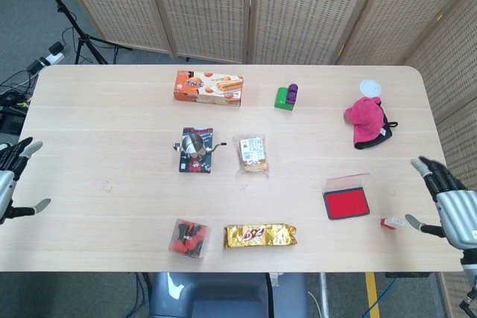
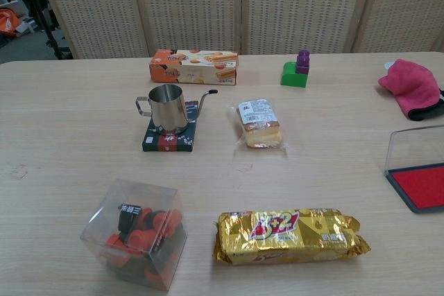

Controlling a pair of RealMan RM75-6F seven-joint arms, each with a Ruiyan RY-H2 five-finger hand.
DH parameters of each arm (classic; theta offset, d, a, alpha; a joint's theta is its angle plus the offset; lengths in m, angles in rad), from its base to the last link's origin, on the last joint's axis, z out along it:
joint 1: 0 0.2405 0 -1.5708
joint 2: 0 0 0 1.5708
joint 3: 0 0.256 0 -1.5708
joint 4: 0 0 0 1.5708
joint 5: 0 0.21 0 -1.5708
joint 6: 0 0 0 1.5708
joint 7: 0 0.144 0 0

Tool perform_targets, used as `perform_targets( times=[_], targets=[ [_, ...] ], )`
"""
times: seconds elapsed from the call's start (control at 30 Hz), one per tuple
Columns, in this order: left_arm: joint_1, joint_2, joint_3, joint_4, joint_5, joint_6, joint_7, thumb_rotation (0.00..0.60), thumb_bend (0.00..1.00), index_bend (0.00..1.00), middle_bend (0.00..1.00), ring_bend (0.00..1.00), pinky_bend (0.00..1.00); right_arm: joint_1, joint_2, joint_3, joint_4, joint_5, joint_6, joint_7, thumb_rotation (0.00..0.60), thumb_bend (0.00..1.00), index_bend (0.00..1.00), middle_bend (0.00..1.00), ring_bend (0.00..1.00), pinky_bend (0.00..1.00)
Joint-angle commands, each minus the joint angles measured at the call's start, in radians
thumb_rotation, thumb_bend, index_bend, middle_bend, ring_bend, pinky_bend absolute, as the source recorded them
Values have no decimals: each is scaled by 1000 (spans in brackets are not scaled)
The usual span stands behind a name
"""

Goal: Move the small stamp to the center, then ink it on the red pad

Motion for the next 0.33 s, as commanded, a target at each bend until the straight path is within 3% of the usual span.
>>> perform_targets(
  times=[0.03,0.33],
  targets=[
    [27,-28,14,36,42,48,-11,600,177,0,0,0,0,-53,-104,48,55,-20,106,-3,600,0,8,0,0,29],
    [51,-46,30,71,97,96,-33,600,176,0,0,0,0,-72,-201,50,152,3,112,-5,600,0,4,0,0,8]
  ],
)
